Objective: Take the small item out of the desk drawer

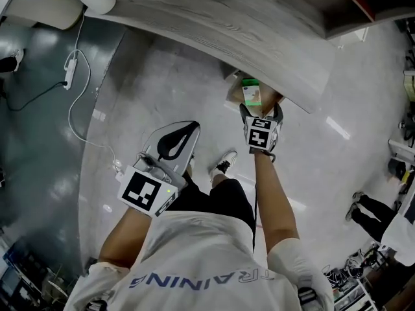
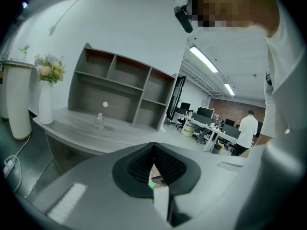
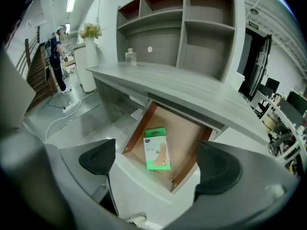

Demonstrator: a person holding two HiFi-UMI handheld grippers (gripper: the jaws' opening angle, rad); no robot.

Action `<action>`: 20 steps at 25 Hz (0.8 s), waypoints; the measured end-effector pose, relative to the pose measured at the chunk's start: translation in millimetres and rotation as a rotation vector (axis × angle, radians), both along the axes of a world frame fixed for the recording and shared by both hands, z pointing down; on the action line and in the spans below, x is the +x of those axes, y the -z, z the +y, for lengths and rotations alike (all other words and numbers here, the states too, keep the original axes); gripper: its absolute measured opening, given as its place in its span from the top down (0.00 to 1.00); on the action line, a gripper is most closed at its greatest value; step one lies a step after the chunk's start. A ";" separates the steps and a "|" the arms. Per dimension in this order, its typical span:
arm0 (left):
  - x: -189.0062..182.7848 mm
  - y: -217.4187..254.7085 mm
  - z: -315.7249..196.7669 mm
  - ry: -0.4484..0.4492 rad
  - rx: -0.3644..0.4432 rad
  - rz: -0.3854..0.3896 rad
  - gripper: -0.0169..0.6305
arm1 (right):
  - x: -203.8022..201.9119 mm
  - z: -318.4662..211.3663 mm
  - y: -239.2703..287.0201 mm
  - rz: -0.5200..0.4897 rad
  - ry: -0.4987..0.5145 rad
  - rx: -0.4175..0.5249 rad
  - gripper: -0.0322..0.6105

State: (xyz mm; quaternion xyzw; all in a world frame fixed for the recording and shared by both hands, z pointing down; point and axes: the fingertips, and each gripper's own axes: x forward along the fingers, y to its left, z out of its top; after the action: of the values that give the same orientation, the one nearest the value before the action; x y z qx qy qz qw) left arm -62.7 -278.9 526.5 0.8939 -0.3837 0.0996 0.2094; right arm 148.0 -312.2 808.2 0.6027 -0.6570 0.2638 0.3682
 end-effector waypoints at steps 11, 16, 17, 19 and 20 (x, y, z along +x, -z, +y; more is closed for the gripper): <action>-13.3 -55.2 -1.2 0.019 -0.087 -0.034 0.98 | 11.6 -25.1 -84.0 0.108 -0.049 -0.107 0.13; -17.1 -68.0 -6.0 0.034 -0.104 -0.040 0.98 | 15.5 -32.7 -104.5 0.137 -0.053 -0.135 0.14; -17.6 -69.8 -7.1 0.037 -0.106 -0.039 0.98 | 15.2 -33.5 -106.5 0.140 -0.053 -0.137 0.14; -17.4 -73.1 -8.9 0.041 -0.109 -0.036 0.98 | 14.2 -35.1 -108.8 0.144 -0.051 -0.132 0.16; -16.7 -74.5 -9.3 0.041 -0.110 -0.036 0.98 | 14.0 -35.6 -109.8 0.147 -0.050 -0.130 0.16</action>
State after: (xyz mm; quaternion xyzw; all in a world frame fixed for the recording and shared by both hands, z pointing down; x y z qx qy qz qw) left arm -79.5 -288.2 601.0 0.8710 -0.3997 0.1321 0.2533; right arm 162.0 -347.8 918.1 0.6114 -0.5946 0.2699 0.4470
